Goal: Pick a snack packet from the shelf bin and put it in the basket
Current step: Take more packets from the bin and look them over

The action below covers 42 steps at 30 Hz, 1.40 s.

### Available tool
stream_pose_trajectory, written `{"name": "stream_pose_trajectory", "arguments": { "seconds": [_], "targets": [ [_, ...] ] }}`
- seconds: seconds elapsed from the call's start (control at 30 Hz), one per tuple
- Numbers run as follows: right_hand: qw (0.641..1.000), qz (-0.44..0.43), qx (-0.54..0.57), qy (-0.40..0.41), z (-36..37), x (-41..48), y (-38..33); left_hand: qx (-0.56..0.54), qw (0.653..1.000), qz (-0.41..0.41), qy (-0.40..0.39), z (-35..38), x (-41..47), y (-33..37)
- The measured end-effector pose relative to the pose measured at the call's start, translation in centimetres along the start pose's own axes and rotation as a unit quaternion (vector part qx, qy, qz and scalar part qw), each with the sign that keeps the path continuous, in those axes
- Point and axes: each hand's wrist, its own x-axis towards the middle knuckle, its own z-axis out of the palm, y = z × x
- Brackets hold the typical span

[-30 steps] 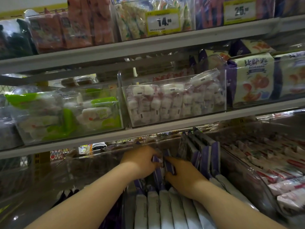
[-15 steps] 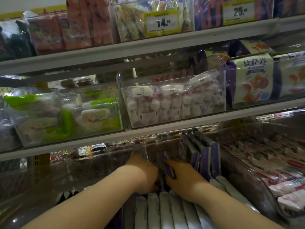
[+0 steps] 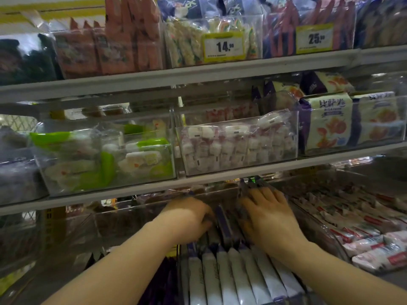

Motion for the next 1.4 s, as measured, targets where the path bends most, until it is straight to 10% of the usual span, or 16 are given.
{"name": "stream_pose_trajectory", "arguments": {
  "seconds": [0.2,0.57,0.7,1.1,1.23,1.4],
  "targets": [
    [0.986,0.067,-0.101,-0.116,0.6,1.6,1.5,-0.036,0.999,0.02,0.008,0.5,-2.5,0.3],
    [0.978,-0.115,-0.1,-0.142,1.8,2.3,0.7,-0.073,0.997,-0.001,0.01,0.7,-3.0,0.4],
    [0.978,-0.01,-0.042,-0.204,1.9,3.1,-0.3,-0.06,0.998,-0.007,-0.011,0.2,-3.0,0.6],
    [0.975,0.132,0.181,0.008,-9.5,-3.4,0.4,-0.107,0.987,0.001,0.118,-1.3,-7.7,3.8],
    [0.95,0.139,0.266,0.085,-12.6,-9.9,-1.8,-0.362,0.897,-0.075,0.242,0.0,-11.5,8.6],
    [0.897,0.162,0.405,0.065,-13.7,-17.8,-6.0,-0.75,0.64,-0.112,0.123,2.9,-15.4,13.6]
  ]
}}
